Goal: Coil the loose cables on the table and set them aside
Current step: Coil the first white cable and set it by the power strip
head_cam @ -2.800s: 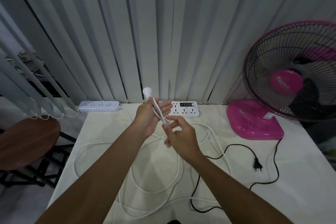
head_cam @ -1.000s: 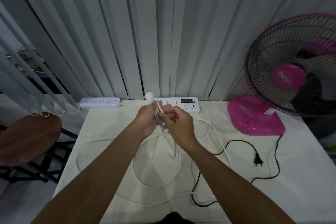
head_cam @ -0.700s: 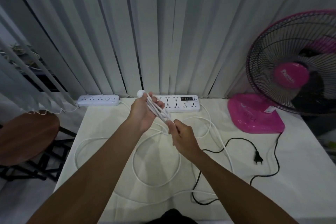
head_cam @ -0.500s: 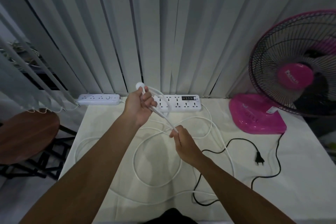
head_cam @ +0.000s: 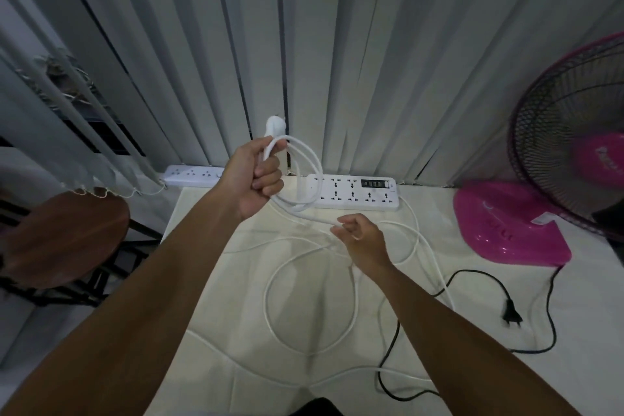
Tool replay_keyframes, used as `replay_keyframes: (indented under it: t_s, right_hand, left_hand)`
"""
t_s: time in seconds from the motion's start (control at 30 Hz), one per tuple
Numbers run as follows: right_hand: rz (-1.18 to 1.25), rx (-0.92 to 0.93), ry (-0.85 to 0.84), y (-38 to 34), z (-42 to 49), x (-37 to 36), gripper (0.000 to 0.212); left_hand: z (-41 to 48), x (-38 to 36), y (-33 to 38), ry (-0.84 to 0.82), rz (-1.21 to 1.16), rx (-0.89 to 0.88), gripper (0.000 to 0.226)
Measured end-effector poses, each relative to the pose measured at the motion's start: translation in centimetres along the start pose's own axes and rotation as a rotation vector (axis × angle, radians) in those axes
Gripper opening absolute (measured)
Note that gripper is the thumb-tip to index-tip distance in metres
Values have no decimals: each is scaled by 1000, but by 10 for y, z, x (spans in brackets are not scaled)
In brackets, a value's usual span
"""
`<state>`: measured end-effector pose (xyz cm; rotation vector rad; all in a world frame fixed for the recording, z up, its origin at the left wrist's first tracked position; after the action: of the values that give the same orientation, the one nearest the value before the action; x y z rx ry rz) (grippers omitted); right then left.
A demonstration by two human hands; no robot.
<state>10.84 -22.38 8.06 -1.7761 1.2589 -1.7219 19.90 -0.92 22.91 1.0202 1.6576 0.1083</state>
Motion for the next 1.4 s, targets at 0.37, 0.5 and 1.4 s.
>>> replay_keyframes:
  t_s: [0.37,0.5,1.4]
  right_hand:
    - [-245,-156,-233,-5,65,-44,17]
    - [-383,-217,-363,-14,91,-57,33]
    - [-601,399,-392,5,81,-63,26]
  left_hand:
    - [13,62,30,-19,523,104,43]
    - [24,87,35,45,628,119,46]
    - [77,113,37,169,286,63,37]
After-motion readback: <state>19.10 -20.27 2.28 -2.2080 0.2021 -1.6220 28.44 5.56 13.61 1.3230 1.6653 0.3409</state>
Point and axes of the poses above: each hand's wrist, its own z-axis towards the middle knuckle, its own x-axis out of the back of the hand, y = z × x, the point moved 4 cm from there along z, towards the middle knuckle, and after that the axes turned 14 degrees about -z, right-handed, at the moved point
